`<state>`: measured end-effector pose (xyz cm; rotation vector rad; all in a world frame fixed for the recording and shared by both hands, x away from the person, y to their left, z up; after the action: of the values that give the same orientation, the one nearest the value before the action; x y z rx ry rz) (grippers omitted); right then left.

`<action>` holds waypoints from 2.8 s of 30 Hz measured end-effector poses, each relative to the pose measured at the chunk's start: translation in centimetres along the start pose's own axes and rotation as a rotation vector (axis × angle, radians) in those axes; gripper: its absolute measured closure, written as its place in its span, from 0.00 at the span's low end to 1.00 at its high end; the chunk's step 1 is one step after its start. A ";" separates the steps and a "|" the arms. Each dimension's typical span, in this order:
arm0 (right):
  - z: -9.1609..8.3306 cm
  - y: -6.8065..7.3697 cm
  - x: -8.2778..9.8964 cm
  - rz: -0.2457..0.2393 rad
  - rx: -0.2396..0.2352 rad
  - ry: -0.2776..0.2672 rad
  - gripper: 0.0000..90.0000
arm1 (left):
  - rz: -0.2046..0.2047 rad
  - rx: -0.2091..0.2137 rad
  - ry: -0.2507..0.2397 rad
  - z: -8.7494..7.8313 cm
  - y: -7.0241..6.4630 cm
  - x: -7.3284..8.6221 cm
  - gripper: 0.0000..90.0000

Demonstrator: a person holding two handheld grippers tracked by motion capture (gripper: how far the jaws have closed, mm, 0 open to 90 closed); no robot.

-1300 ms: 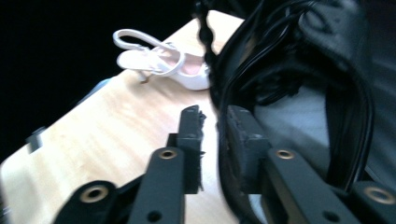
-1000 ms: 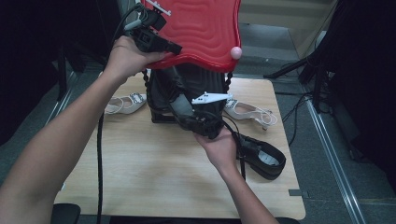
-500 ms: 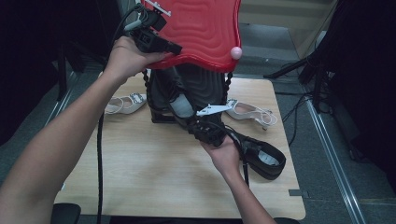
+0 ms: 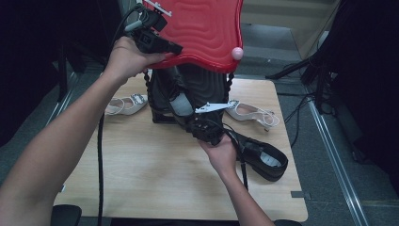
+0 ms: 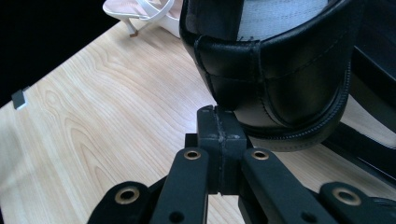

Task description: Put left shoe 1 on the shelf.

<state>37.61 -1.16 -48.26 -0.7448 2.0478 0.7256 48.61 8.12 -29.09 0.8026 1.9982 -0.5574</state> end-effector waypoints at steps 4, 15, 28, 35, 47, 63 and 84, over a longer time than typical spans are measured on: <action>0.2 0.1 -0.3 0.008 -0.008 0.000 1.00 | 0.000 0.000 0.000 0.0 0.2 0.0 1.00; 0.3 0.0 -2.2 0.019 -0.006 -0.053 1.00 | -0.006 0.014 0.001 0.0 0.1 0.1 1.00; 3.8 0.1 -4.6 0.025 0.017 -0.071 1.00 | -0.002 0.009 -0.004 0.0 0.2 0.1 1.00; 5.5 0.1 -6.0 0.021 0.030 -0.089 1.00 | 0.000 0.007 -0.006 0.0 0.2 0.1 1.00; 8.2 -0.2 -6.5 0.016 0.053 -0.057 1.00 | -0.004 0.011 -0.010 -0.1 0.2 0.1 1.00; 3.9 1.3 -4.8 -0.014 -0.019 -0.087 1.00 | -0.048 0.016 -0.003 -0.7 0.3 -0.2 0.92; -2.2 0.5 0.1 -0.063 -0.110 -0.058 0.80 | -0.046 0.117 -0.006 -3.7 -3.0 3.2 0.59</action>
<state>36.14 -2.40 -47.14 -0.8371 1.9364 0.8199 43.02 9.47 -29.77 0.8258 1.9971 -0.7086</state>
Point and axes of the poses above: each handheld gripper's, and its own axes: z roughly forward along the jaws, x roughly out of its underside, y roughly to its left, the point moved 9 cm from there along z, roughly forward along the jaws, and after that the axes turned 9 degrees about -y, right-handed, at the moved point
